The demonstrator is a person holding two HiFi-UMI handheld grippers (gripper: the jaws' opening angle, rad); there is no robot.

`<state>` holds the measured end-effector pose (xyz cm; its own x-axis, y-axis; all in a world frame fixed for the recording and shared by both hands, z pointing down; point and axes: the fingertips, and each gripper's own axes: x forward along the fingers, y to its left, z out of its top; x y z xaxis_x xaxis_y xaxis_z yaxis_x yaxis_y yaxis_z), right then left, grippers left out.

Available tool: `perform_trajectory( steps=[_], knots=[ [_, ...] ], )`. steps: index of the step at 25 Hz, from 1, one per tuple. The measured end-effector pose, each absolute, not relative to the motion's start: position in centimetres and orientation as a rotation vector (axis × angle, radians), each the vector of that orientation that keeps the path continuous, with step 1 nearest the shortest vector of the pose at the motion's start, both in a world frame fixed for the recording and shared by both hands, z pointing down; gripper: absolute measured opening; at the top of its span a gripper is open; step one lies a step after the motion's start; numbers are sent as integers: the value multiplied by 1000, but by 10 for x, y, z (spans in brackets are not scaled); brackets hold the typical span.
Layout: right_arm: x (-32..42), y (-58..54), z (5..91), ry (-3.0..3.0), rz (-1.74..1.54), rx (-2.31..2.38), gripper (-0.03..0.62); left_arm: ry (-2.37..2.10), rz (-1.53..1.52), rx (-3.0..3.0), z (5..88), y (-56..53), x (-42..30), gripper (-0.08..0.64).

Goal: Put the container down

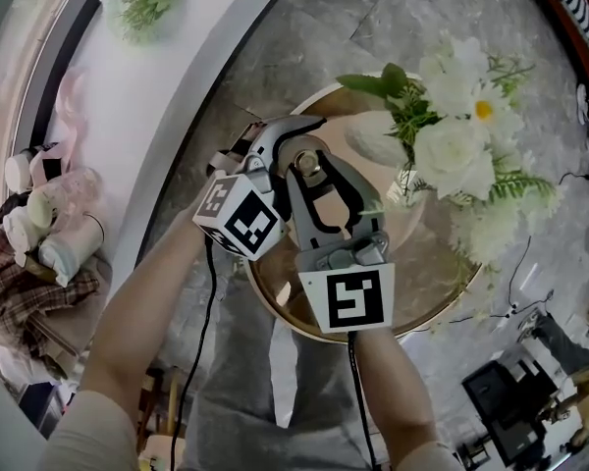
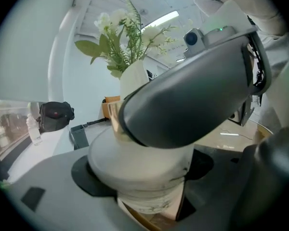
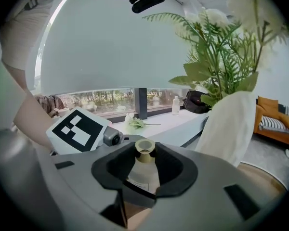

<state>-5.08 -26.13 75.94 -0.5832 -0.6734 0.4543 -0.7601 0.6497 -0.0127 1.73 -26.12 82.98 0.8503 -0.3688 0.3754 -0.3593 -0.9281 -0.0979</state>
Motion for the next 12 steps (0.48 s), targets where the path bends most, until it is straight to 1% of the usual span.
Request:
perform_trajectory(
  steps=[7, 12],
  knots=[
    [-54, -262, 773, -2431, 216, 1044, 124, 559, -786, -3010, 847, -261, 12, 360],
    [-56, -257, 784, -2427, 188, 1008, 124, 555, -842, -3019, 854, -257, 7, 362]
  ],
)
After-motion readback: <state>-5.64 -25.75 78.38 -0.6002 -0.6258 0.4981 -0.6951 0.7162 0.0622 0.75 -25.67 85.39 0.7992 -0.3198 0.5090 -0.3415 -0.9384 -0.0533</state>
